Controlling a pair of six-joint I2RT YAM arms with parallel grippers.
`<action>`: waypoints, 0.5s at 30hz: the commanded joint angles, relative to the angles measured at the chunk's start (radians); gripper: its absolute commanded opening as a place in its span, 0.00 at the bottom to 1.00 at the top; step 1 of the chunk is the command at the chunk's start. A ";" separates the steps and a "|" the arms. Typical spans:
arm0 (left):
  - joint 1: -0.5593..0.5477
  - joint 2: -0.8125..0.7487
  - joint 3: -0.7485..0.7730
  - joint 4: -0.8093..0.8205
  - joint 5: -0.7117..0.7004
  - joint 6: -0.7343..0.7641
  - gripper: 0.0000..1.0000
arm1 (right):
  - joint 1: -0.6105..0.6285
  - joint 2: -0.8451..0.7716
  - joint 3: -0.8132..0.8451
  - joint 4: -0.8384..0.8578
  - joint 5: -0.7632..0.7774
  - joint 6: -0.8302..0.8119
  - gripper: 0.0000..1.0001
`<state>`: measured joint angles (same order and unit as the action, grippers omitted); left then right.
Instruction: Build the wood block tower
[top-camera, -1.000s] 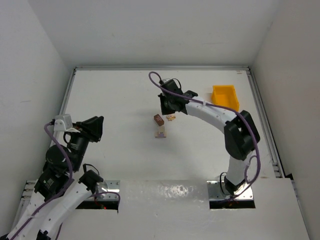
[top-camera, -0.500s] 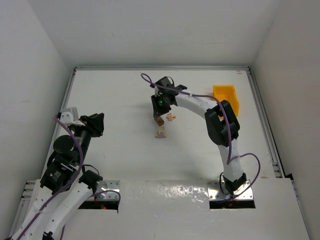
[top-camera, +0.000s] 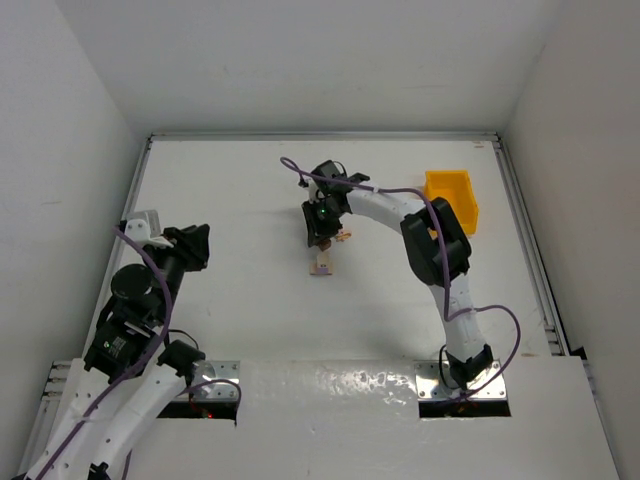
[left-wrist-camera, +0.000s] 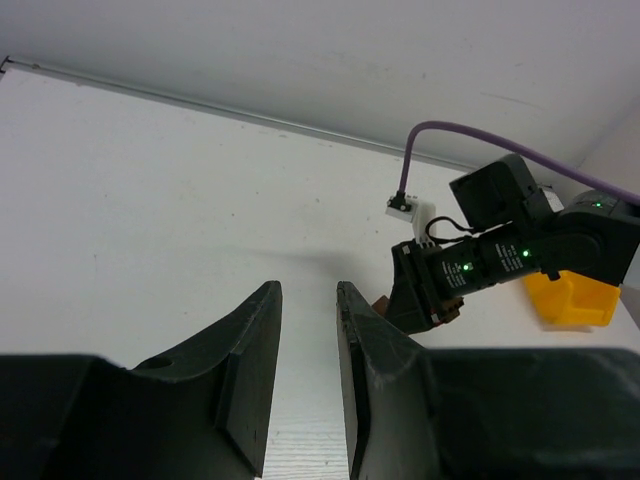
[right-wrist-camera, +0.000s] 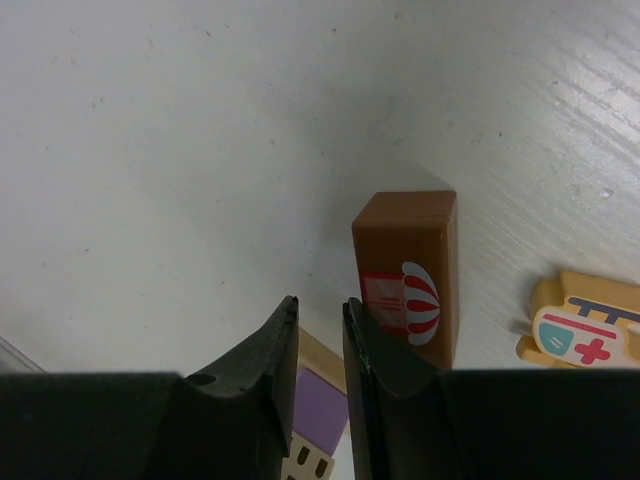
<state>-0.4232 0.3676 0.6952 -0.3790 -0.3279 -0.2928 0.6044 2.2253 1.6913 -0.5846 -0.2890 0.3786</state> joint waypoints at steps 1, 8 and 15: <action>0.014 0.008 0.003 0.046 0.015 0.015 0.26 | -0.009 0.019 0.030 -0.035 0.022 -0.033 0.24; 0.015 0.019 0.003 0.048 0.021 0.017 0.26 | -0.080 -0.042 -0.041 -0.024 0.091 -0.056 0.23; 0.020 0.028 0.003 0.049 0.029 0.017 0.26 | -0.112 -0.127 -0.088 -0.040 0.175 -0.113 0.27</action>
<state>-0.4175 0.3859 0.6952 -0.3759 -0.3122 -0.2924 0.4896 2.2143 1.6192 -0.6243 -0.1787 0.3107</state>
